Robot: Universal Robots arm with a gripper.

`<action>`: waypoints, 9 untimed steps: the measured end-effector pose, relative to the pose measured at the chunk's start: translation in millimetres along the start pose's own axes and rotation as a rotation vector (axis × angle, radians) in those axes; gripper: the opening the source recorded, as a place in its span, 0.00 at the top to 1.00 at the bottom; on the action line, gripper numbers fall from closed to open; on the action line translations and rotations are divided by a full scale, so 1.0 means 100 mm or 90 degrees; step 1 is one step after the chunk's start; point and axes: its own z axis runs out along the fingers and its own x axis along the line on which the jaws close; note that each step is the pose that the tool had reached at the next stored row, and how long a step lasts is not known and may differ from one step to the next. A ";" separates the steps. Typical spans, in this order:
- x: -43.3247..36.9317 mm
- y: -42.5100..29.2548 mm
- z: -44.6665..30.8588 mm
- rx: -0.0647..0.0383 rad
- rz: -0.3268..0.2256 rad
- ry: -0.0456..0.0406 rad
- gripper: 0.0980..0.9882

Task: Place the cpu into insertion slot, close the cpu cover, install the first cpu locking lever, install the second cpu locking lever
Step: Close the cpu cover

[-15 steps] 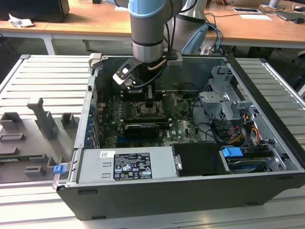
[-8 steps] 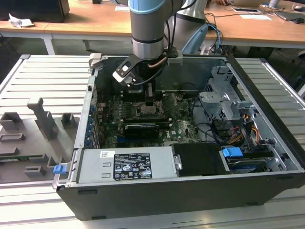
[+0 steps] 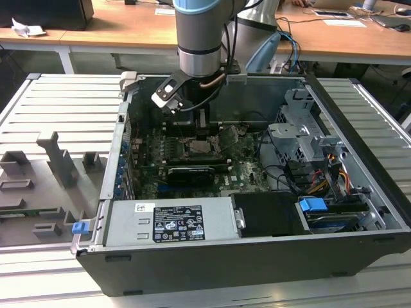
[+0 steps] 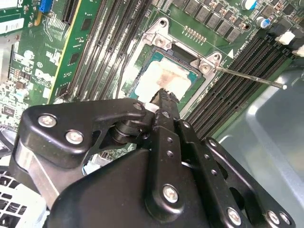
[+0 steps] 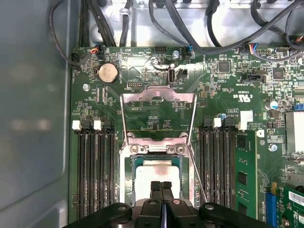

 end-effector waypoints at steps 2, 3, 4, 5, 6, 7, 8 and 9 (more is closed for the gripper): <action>-0.001 0.004 -0.011 0.001 0.000 -0.0004 0.99; 0.000 0.008 -0.064 0.001 0.000 -0.0002 0.99; 0.000 0.011 -0.104 0.001 0.000 -0.0002 0.99; 0.000 0.014 -0.140 0.001 0.000 -0.0002 0.99; 0.001 0.015 -0.147 0.001 0.000 0.0000 0.99; 0.001 0.016 -0.147 0.001 0.000 0.0007 0.99; 0.001 0.025 -0.146 0.001 0.000 0.0009 0.99; 0.001 0.047 -0.144 0.001 0.000 0.0008 0.99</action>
